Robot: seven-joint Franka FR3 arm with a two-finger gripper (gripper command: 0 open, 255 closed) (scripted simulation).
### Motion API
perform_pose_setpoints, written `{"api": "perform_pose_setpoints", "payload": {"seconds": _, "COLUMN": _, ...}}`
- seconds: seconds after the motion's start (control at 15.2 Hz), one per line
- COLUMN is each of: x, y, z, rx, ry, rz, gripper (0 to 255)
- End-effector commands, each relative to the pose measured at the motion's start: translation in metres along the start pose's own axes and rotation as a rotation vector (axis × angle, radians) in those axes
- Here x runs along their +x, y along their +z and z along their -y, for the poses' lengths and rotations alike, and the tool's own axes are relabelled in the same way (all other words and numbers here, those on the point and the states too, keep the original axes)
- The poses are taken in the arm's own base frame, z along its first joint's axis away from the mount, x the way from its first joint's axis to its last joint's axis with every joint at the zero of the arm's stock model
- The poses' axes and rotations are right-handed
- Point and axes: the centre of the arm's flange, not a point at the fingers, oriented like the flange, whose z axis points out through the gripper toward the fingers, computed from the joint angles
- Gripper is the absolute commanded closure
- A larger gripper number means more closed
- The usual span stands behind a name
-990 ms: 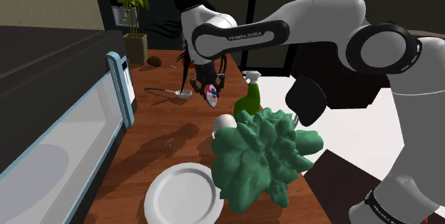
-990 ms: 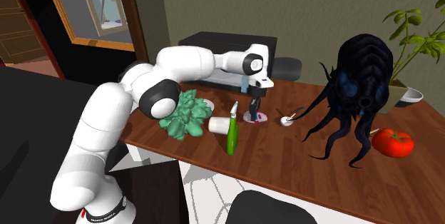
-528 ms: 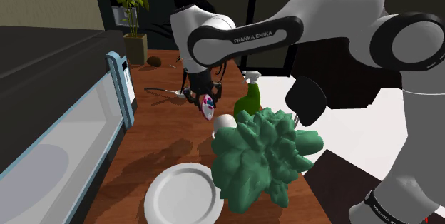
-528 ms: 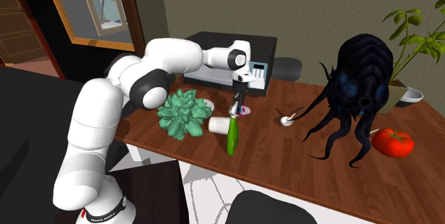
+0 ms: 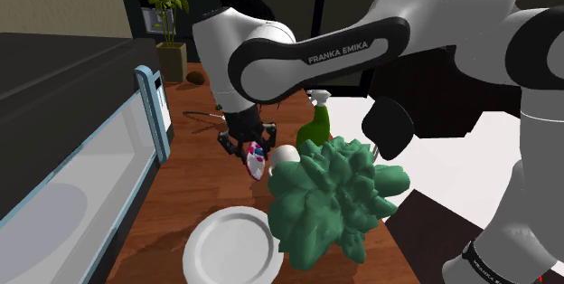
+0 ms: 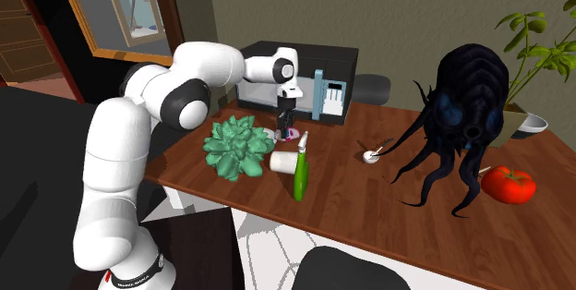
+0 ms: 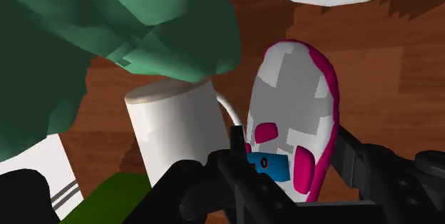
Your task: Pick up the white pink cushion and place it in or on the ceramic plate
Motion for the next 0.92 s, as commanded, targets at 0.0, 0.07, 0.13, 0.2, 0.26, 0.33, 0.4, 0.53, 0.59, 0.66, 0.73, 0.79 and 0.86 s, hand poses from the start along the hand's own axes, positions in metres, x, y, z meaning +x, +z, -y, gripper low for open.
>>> {"api": "perform_pose_setpoints", "payload": {"seconds": 0.0, "x": -0.023, "y": -0.004, "z": 0.003, "rx": 0.000, "ry": 0.001, "rz": 0.000, "gripper": 255}}
{"api": "perform_pose_setpoints", "payload": {"seconds": 0.07, "x": -0.036, "y": -0.006, "z": 0.005, "rx": 0.000, "ry": 0.001, "rz": 0.000, "gripper": 255}}
{"api": "perform_pose_setpoints", "payload": {"seconds": 0.13, "x": -0.049, "y": -0.008, "z": 0.008, "rx": 0.000, "ry": 0.001, "rz": 0.000, "gripper": 255}}
{"api": "perform_pose_setpoints", "payload": {"seconds": 0.2, "x": -0.061, "y": -0.010, "z": 0.010, "rx": 0.000, "ry": 0.001, "rz": 0.000, "gripper": 255}}
{"api": "perform_pose_setpoints", "payload": {"seconds": 0.26, "x": -0.074, "y": -0.012, "z": 0.012, "rx": 0.000, "ry": 0.001, "rz": 0.000, "gripper": 255}}
{"api": "perform_pose_setpoints", "payload": {"seconds": 0.33, "x": -0.087, "y": -0.014, "z": 0.015, "rx": 0.000, "ry": 0.001, "rz": 0.000, "gripper": 255}}
{"api": "perform_pose_setpoints", "payload": {"seconds": 0.4, "x": -0.100, "y": -0.016, "z": 0.017, "rx": 0.000, "ry": 0.001, "rz": 0.000, "gripper": 255}}
{"api": "perform_pose_setpoints", "payload": {"seconds": 0.53, "x": -0.126, "y": -0.020, "z": 0.022, "rx": 0.000, "ry": 0.001, "rz": 0.000, "gripper": 255}}
{"api": "perform_pose_setpoints", "payload": {"seconds": 0.59, "x": -0.138, "y": -0.022, "z": 0.024, "rx": 0.000, "ry": 0.001, "rz": 0.000, "gripper": 255}}
{"api": "perform_pose_setpoints", "payload": {"seconds": 0.66, "x": -0.151, "y": -0.024, "z": 0.027, "rx": 0.000, "ry": 0.001, "rz": 0.000, "gripper": 255}}
{"api": "perform_pose_setpoints", "payload": {"seconds": 0.73, "x": -0.164, "y": -0.026, "z": 0.029, "rx": 0.000, "ry": 0.001, "rz": 0.000, "gripper": 255}}
{"api": "perform_pose_setpoints", "payload": {"seconds": 0.79, "x": -0.182, "y": -0.029, "z": 0.033, "rx": 0.000, "ry": 0.001, "rz": 0.000, "gripper": 255}}
{"api": "perform_pose_setpoints", "payload": {"seconds": 0.86, "x": -0.182, "y": -0.024, "z": 0.034, "rx": 0.000, "ry": 0.001, "rz": 0.000, "gripper": 255}}
